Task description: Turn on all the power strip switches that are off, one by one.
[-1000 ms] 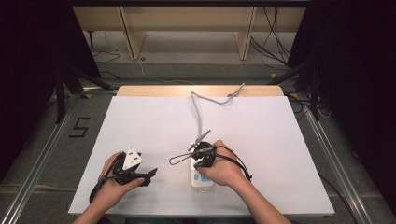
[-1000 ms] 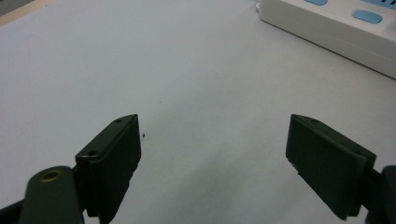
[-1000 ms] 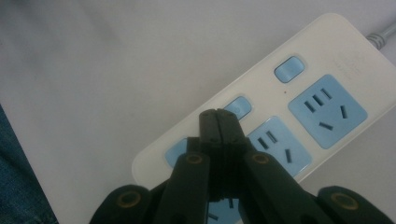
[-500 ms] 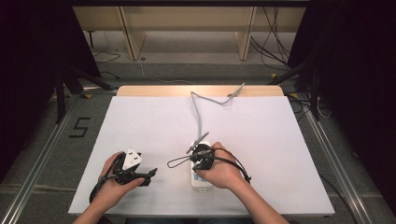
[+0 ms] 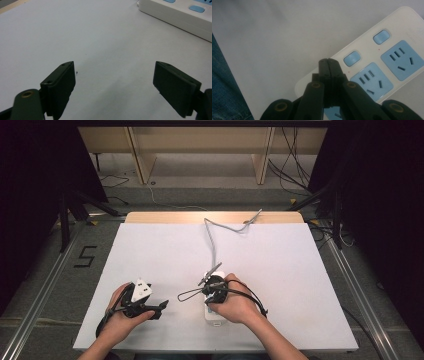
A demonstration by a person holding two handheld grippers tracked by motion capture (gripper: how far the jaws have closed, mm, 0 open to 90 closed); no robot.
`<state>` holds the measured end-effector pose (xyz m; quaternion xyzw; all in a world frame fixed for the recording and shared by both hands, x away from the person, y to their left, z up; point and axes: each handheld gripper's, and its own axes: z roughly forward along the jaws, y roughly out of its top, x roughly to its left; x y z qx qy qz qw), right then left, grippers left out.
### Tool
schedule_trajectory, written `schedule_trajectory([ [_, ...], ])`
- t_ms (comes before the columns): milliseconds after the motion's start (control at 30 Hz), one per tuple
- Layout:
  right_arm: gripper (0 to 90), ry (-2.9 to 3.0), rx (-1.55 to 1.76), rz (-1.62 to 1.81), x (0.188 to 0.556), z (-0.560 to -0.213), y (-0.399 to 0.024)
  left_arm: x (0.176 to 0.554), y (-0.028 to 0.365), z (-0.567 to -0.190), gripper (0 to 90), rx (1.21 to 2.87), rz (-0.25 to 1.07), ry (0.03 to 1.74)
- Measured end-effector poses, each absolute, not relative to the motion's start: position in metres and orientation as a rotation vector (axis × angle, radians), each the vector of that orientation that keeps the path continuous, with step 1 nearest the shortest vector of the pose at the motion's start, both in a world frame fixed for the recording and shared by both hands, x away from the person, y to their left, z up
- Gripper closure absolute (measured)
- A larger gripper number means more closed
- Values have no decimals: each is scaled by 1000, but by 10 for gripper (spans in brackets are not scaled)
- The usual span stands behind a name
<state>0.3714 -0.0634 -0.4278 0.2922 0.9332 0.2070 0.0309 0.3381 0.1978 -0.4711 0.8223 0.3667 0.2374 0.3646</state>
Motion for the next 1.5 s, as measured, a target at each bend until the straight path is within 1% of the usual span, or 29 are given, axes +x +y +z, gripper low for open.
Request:
schedule_trajectory([
  [1500,900,2878,847,544,367,-436,-57,337,197,-471,180,2114,610,941],
])
